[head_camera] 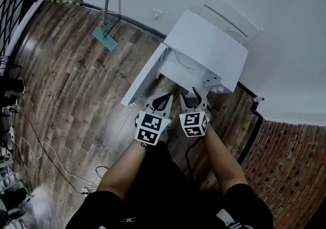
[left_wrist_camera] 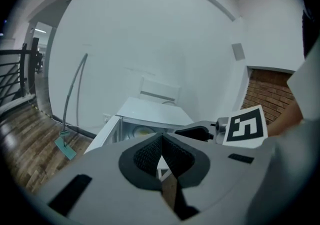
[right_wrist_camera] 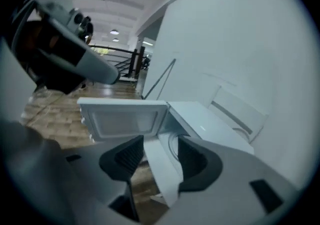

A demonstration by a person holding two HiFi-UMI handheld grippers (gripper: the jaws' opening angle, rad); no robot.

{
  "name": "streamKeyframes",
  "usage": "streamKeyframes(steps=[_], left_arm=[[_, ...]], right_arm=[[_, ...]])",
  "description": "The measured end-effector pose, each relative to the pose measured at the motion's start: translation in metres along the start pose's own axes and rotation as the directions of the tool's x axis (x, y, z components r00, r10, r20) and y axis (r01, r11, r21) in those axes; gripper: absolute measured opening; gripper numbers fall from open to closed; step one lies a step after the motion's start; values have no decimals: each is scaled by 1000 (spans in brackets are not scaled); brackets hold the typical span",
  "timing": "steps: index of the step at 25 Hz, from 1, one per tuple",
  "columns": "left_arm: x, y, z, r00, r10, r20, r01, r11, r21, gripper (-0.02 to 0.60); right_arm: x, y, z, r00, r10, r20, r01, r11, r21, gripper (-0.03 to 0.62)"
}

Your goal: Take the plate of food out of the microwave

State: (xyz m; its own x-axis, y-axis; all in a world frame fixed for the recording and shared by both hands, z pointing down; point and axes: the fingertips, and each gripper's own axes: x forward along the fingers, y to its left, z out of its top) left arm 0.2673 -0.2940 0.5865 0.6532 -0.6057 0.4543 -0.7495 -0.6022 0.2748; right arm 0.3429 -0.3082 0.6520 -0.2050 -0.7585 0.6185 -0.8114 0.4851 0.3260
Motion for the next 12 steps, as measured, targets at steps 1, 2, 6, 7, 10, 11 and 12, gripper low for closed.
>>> streamKeyframes(steps=[1,2,6,7,10,11,12], left_arm=[[8,6,-5,1000,4,-1,-4,1000,0,-9],[15,11,-11,1000,6,-4,-6,1000,-4,-9],[41,20,-36,999,-14,-32,13,1000,-12,-9],[47,21,-42,999,-16,-39,15,1000,-13,-9],[61,32,-58,999,-15,-51,13,999,-45,-9],[65,36,-62,999,-12,-53,9,999,-54,-9],[68,40,-66,998,-9,-57,5,998,-57,-10]], right_arm=[[18,1,-7,1000,13,-12,-13,997,-74,218],[36,1,-15,999,21,-26,-24,990,-140,224],[109,-7,-53,993,12,-118,-49,947,-317,262],[125,-12,-62,989,3,-145,-53,939,-340,267],[169,-26,-85,975,-35,-220,-54,921,-385,279],[182,-30,-92,969,-46,-242,-55,916,-398,282],[193,-34,-97,963,-54,-263,-60,911,-408,282]])
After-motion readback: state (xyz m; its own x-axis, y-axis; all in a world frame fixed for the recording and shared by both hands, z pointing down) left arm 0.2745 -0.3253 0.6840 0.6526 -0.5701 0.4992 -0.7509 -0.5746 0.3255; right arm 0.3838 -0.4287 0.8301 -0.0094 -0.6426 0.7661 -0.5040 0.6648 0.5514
